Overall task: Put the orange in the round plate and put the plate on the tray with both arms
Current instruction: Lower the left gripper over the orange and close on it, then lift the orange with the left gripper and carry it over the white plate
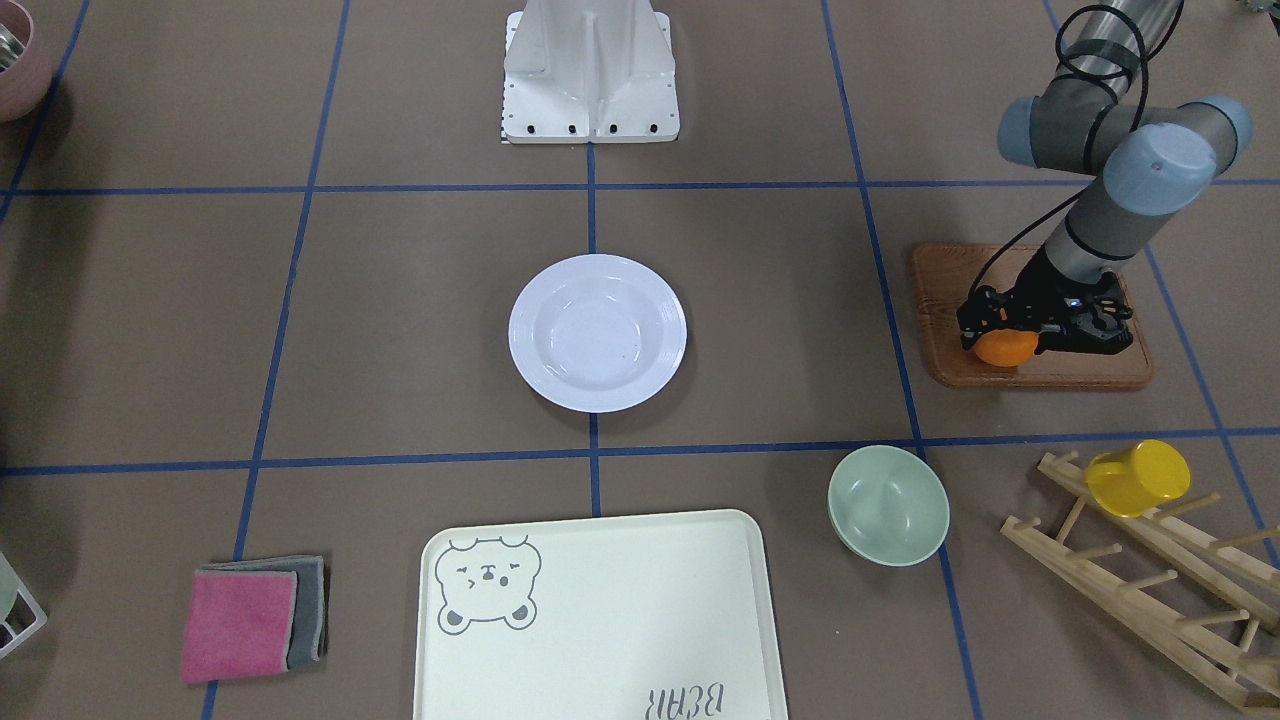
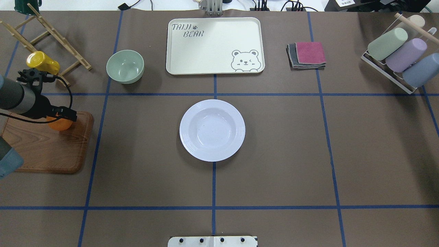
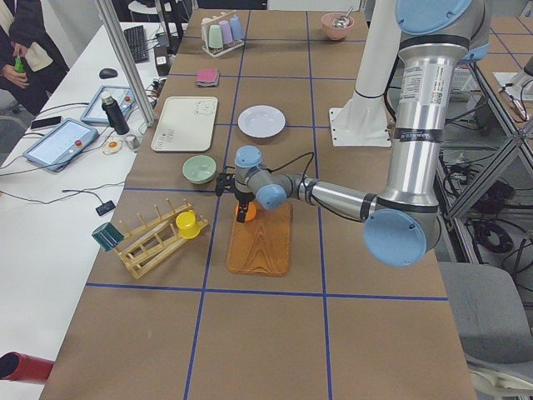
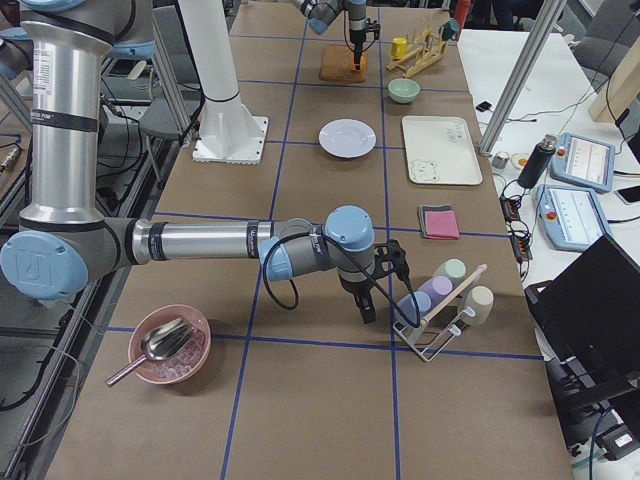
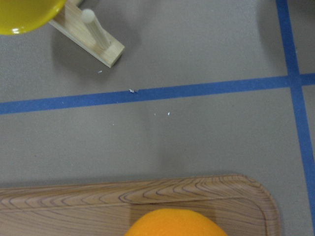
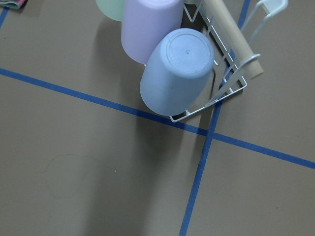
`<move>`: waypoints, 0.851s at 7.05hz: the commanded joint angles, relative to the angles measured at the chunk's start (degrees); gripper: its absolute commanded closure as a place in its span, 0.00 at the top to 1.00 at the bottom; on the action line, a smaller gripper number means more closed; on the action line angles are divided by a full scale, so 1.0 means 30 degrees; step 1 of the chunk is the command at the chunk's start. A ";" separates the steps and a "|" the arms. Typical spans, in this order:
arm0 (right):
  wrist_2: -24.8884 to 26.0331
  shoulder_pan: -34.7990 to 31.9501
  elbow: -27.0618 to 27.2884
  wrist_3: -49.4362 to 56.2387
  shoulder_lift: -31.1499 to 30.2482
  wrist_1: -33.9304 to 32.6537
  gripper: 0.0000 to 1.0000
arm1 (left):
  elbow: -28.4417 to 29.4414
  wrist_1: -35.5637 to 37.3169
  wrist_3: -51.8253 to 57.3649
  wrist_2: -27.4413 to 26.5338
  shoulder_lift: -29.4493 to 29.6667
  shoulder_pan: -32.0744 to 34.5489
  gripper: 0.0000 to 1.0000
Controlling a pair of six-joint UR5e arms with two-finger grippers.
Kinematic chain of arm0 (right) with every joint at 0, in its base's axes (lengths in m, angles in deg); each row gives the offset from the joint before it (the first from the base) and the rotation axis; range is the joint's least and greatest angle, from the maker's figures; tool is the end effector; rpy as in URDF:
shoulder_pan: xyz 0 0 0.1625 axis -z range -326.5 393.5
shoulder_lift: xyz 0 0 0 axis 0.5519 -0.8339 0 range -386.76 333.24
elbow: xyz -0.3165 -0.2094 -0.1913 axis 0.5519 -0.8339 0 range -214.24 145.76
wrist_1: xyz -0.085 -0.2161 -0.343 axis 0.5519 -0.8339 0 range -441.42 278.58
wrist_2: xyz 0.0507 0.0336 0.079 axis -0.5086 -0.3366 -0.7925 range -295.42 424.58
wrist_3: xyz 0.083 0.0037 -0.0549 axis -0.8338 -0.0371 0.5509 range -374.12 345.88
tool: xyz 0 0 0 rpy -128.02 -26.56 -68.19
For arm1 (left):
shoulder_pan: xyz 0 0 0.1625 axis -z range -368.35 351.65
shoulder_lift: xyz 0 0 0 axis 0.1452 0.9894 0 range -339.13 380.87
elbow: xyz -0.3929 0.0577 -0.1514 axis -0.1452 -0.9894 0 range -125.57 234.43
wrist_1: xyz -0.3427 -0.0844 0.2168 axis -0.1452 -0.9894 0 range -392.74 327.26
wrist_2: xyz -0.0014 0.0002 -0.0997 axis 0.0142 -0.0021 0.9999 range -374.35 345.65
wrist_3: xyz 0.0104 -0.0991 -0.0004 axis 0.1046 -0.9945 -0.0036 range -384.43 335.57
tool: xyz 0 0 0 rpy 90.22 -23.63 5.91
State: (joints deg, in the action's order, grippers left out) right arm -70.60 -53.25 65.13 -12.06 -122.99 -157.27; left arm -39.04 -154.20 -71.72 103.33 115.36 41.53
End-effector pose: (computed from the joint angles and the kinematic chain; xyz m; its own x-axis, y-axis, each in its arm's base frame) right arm 0.0363 -0.4642 0.6009 0.6894 -0.2844 0.6662 0.0790 0.9437 0.3212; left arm 0.2910 -0.4803 0.5367 0.6961 0.1060 -0.7100 0.0202 0.9858 0.1669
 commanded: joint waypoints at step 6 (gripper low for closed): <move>-0.0028 0.0000 0.0073 -0.0360 0.0026 0.0000 1.00 | -0.3089 0.5103 -0.0436 0.0237 0.3284 0.0015 0.00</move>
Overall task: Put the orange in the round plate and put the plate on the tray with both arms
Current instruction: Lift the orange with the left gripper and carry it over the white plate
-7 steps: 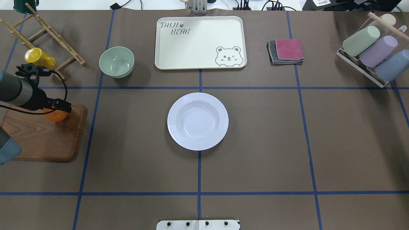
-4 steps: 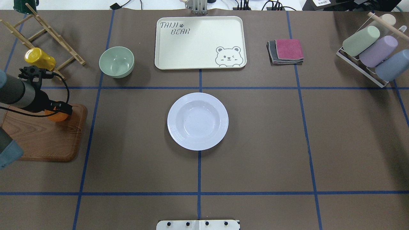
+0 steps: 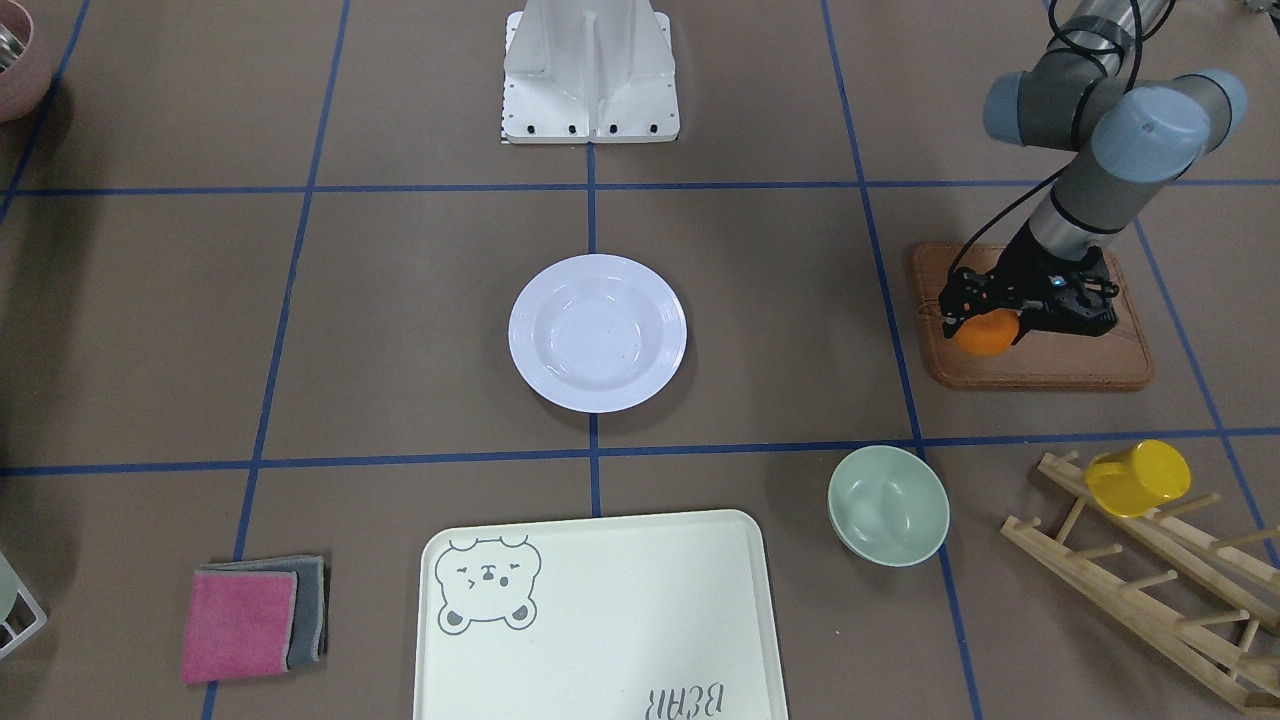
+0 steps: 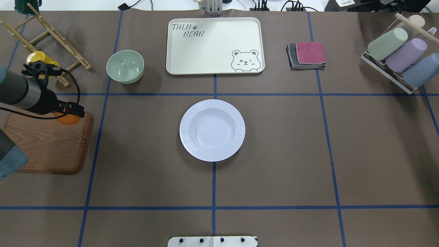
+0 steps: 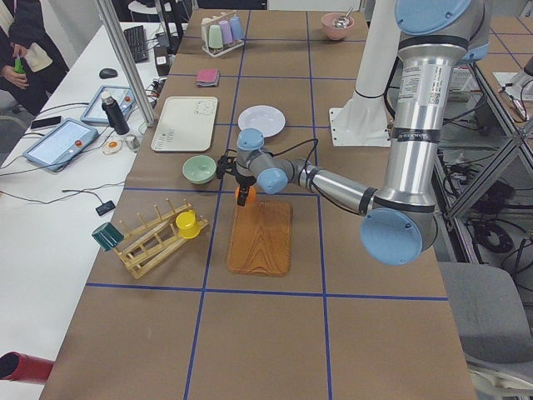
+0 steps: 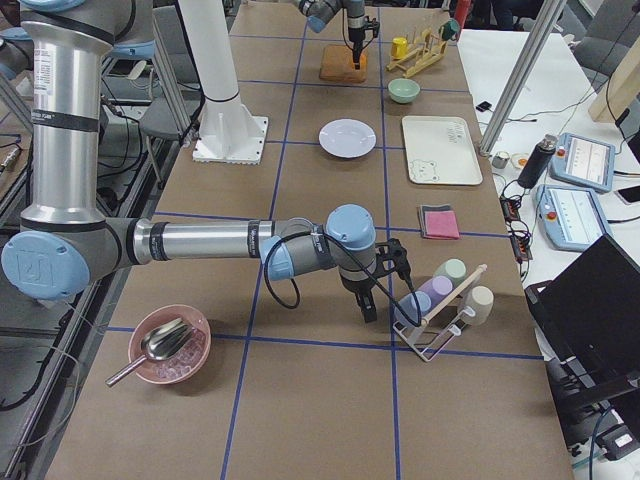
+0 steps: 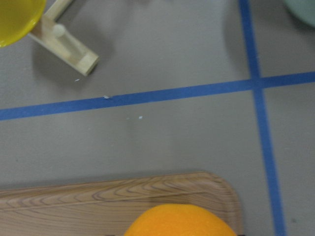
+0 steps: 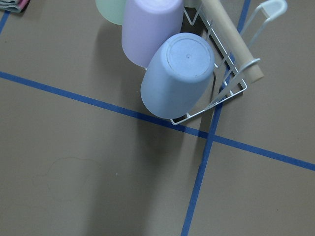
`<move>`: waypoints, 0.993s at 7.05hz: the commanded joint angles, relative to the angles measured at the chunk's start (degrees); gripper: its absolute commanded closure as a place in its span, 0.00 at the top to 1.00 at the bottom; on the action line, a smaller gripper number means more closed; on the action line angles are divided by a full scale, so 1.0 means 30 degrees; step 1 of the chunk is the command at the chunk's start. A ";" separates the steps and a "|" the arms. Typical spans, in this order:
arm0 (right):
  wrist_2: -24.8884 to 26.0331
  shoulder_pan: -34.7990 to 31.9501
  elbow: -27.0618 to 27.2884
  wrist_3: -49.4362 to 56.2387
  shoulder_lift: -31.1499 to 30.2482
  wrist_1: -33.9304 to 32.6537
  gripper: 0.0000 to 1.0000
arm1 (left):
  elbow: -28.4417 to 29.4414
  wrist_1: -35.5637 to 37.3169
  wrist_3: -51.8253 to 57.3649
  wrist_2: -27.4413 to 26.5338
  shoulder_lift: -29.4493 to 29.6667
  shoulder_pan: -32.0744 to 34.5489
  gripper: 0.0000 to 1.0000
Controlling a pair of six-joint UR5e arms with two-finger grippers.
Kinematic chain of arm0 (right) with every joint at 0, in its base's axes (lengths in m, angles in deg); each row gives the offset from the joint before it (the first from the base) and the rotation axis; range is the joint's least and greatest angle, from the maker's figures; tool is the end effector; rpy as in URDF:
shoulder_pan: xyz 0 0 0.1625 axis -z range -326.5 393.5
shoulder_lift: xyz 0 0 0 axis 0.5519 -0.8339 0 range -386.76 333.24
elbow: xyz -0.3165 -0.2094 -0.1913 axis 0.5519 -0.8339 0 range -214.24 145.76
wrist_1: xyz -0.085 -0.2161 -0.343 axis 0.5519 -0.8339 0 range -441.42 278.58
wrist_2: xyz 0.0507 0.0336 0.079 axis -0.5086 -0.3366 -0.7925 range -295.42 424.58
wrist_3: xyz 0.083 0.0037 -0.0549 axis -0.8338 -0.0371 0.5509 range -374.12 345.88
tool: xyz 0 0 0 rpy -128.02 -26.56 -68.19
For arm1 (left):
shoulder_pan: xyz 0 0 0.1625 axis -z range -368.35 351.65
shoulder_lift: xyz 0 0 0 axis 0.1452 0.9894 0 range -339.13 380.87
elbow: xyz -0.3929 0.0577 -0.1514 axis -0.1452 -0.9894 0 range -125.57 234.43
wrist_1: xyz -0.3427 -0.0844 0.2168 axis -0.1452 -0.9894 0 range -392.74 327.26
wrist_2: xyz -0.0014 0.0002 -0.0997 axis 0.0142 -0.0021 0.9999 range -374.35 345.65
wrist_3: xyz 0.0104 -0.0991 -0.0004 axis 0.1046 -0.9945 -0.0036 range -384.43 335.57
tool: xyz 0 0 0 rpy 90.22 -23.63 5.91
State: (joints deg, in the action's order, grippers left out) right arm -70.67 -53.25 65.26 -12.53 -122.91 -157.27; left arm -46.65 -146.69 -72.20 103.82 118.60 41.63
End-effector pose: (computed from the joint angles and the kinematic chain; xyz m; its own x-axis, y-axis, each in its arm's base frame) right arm 0.0361 -0.4648 0.5990 0.6890 -0.2793 0.6687 0.0733 0.9449 0.3192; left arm 0.2949 -0.4853 0.4540 0.6648 0.1296 -0.7357 0.0298 0.9794 0.1996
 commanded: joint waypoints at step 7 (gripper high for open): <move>-0.0033 0.1229 0.1082 -0.5562 0.0469 0.0380 1.00 | 0.6348 0.6784 -0.8736 -0.3203 1.4436 -0.4787 0.00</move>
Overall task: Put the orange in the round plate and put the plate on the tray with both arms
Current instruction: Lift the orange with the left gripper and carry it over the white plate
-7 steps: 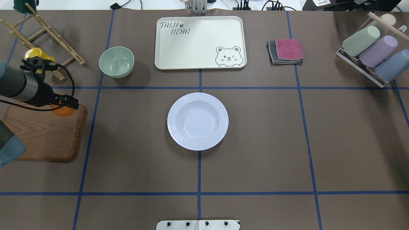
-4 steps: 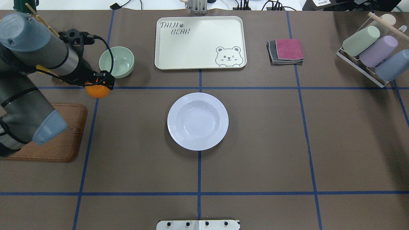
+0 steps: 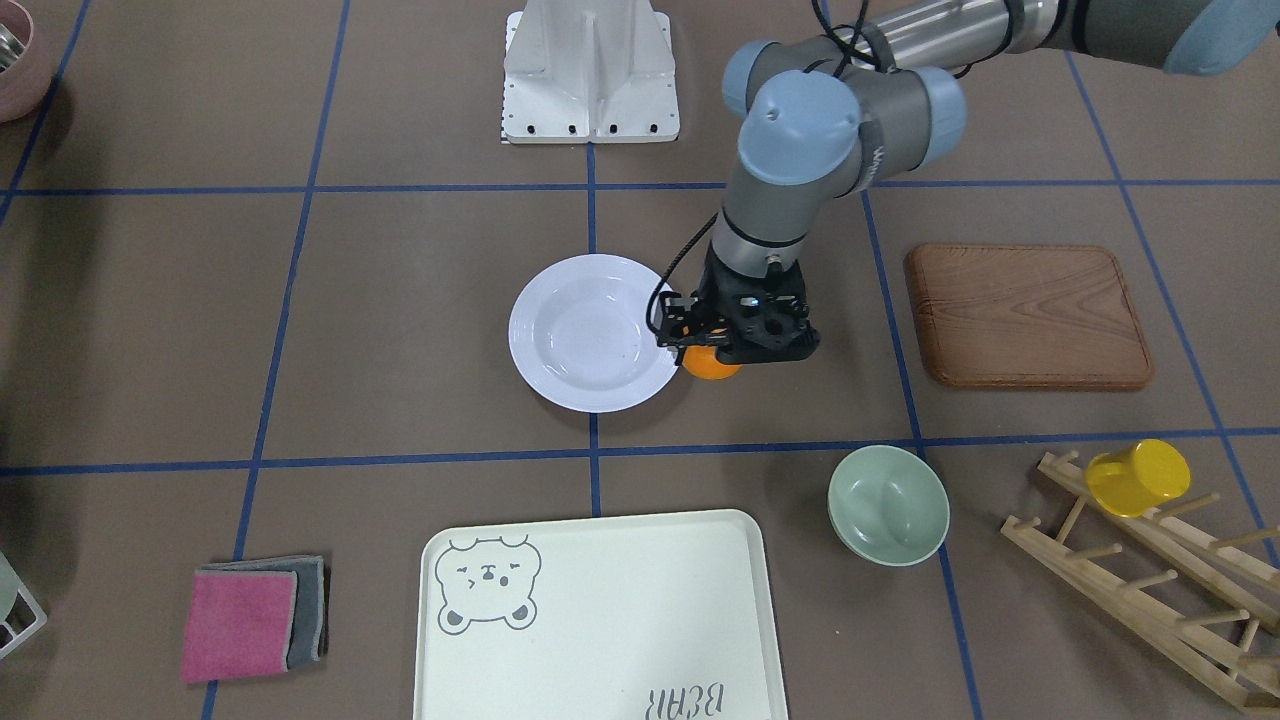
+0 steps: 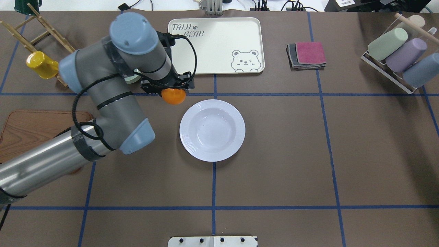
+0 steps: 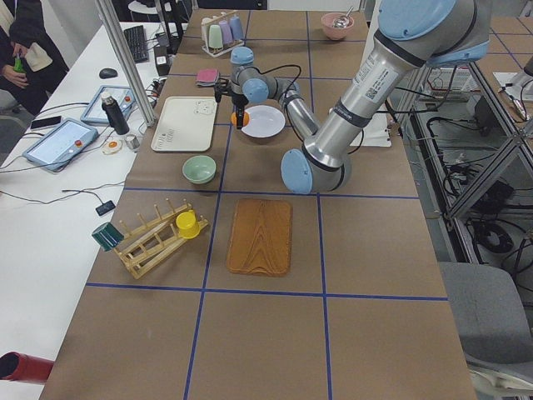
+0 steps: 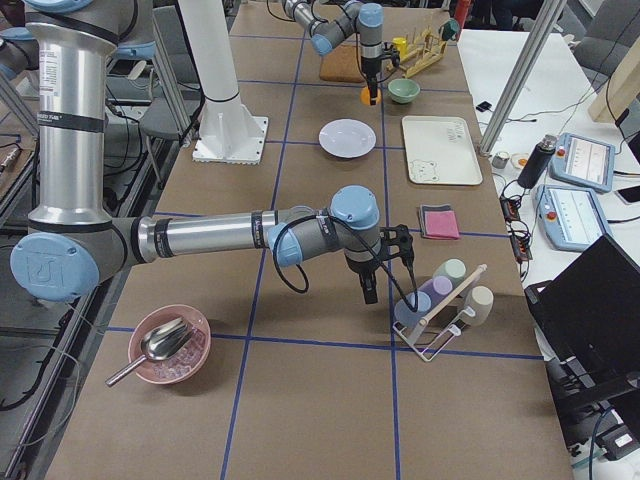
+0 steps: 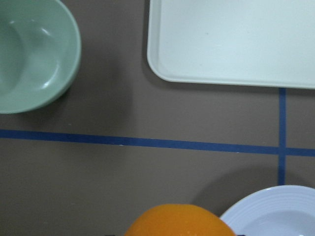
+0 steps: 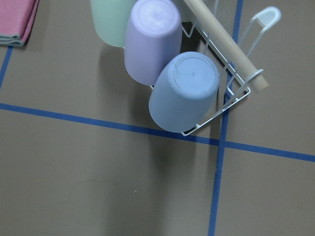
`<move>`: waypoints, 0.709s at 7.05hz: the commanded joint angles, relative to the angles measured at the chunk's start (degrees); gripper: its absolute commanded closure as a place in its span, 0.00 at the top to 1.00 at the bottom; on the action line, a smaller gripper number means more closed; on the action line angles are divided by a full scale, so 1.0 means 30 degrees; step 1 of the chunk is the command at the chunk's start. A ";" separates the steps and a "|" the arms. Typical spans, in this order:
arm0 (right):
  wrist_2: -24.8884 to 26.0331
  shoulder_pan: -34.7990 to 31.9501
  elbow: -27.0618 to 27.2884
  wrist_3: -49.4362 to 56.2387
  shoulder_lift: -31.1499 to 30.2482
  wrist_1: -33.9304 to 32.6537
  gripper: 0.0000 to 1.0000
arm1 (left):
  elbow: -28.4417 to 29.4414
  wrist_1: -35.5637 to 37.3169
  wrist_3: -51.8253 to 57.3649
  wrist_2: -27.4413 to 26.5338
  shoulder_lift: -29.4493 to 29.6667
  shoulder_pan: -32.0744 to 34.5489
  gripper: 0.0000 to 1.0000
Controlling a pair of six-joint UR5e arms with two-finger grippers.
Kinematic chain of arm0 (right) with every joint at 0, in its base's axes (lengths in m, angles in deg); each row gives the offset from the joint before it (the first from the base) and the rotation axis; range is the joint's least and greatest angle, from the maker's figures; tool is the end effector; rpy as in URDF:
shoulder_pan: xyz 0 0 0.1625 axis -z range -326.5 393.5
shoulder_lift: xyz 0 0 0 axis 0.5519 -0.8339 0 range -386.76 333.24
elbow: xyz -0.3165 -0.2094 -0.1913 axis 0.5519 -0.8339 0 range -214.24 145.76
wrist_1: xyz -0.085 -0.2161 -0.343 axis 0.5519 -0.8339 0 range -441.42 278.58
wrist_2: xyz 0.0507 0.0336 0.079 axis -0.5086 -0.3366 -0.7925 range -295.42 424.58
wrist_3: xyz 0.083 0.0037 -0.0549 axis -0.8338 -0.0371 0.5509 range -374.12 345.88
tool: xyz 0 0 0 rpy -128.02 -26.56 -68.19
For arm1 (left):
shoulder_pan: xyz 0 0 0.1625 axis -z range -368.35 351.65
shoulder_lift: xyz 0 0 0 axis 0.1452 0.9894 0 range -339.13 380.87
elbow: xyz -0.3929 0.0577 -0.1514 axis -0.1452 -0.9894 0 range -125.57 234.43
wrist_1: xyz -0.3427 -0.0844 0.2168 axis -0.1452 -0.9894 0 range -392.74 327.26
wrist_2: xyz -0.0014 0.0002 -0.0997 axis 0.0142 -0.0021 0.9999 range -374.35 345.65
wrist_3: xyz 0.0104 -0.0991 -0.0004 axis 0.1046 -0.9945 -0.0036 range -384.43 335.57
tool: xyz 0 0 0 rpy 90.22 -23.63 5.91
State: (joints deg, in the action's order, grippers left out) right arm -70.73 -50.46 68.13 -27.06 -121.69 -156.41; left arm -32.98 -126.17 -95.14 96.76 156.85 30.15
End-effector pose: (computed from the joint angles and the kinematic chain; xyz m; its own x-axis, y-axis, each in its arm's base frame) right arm 0.0124 -0.4751 0.5618 0.6755 -0.1293 0.7259 -0.0554 0.9728 0.2248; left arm 0.5081 -0.5286 0.1793 0.6294 -0.1069 -0.7697 0.1771 0.9842 0.0081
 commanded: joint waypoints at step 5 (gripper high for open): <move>-0.0014 0.1442 0.0860 -0.2333 0.0062 0.0355 1.00 | 0.3065 -0.0788 -0.1888 -0.2957 0.2165 -0.3747 0.91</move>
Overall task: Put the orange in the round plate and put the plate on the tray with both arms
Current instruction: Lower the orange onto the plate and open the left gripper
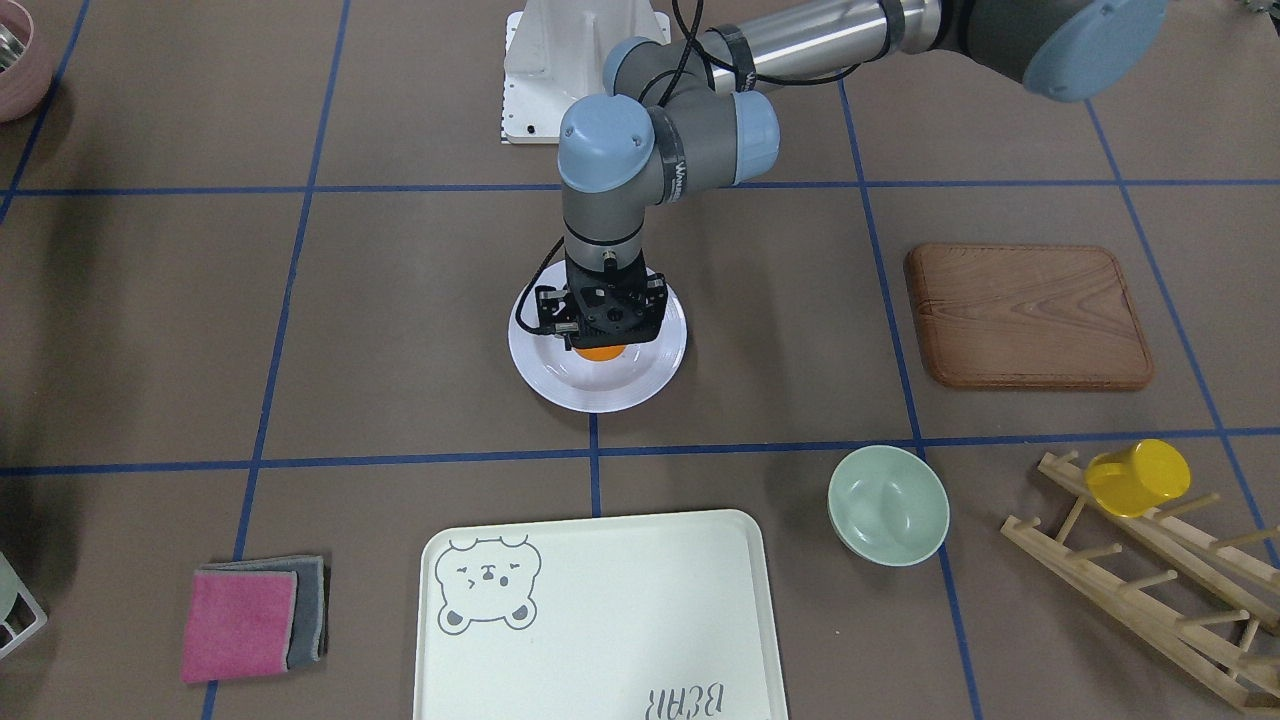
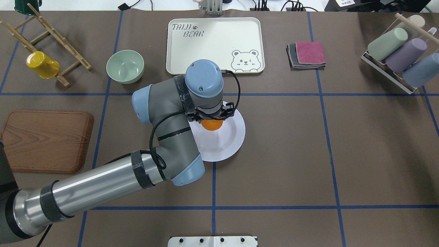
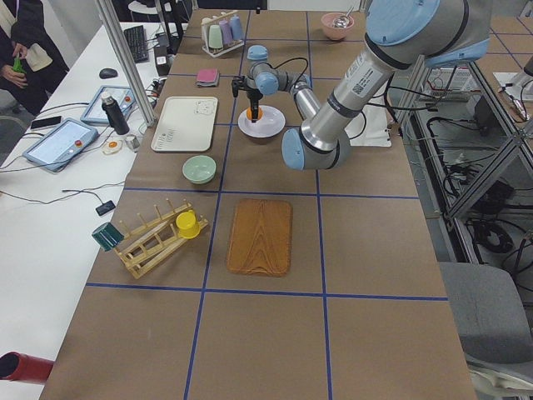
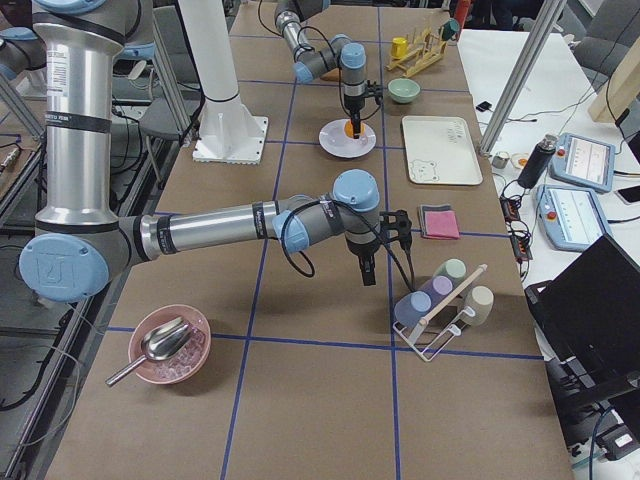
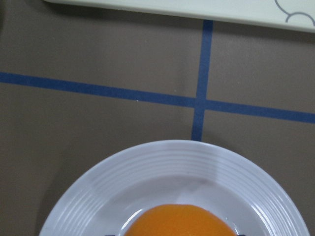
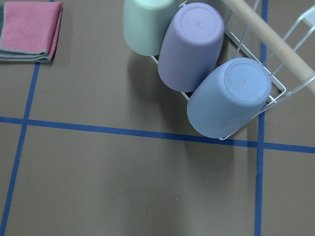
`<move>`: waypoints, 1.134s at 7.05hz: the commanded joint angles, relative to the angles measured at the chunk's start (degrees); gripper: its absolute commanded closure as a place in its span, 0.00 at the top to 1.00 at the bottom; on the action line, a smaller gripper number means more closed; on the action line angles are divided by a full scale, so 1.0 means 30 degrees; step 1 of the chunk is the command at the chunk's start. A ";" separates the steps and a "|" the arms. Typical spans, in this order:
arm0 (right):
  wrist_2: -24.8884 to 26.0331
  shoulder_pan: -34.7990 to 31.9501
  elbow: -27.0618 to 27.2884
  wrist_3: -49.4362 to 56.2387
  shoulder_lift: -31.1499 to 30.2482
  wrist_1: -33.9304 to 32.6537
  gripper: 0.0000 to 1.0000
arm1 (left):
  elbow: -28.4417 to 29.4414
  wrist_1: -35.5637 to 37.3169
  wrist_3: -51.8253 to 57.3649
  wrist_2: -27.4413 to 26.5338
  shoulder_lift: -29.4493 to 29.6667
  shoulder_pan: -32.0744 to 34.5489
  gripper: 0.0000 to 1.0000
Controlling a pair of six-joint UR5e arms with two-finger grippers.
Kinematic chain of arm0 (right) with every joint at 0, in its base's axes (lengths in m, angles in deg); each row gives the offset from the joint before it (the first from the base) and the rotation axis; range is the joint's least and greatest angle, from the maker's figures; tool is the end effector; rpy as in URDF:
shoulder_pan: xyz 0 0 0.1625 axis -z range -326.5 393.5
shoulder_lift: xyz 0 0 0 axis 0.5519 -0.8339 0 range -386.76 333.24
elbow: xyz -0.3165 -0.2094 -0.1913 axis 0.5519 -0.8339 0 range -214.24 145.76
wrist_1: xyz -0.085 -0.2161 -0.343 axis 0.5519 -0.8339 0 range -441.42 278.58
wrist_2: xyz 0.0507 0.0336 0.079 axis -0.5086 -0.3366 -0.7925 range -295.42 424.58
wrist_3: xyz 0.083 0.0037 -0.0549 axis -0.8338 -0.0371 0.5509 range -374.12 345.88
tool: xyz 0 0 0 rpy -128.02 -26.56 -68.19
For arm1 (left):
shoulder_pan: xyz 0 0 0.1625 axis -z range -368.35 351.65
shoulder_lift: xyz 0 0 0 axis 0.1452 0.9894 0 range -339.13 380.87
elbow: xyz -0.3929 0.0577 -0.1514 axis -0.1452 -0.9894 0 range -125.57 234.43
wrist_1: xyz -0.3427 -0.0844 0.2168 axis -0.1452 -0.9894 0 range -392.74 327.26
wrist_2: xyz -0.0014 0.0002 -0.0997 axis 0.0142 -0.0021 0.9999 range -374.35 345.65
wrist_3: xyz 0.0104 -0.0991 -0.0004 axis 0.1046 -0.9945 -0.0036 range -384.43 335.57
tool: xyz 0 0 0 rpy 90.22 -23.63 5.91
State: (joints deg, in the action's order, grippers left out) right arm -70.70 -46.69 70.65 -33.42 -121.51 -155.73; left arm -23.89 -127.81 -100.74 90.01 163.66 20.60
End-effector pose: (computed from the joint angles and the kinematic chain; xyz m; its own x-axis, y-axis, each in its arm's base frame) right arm -0.0188 -0.4748 0.5367 0.6553 -0.1078 0.7476 -0.0669 0.9776 0.1996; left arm 0.6236 -0.4690 0.1565 0.6626 -0.1045 -0.7417 0.1599 0.9871 0.0038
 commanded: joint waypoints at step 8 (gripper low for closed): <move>0.0004 0.3933 0.1129 -1.6940 -0.0029 1.0191 0.99 | -1.0891 0.6462 1.2480 0.2552 -0.7413 0.6909 0.99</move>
State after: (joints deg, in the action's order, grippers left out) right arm -71.11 -37.12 72.85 -71.13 -121.59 -131.89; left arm -52.47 -112.07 -76.42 93.72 147.14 33.47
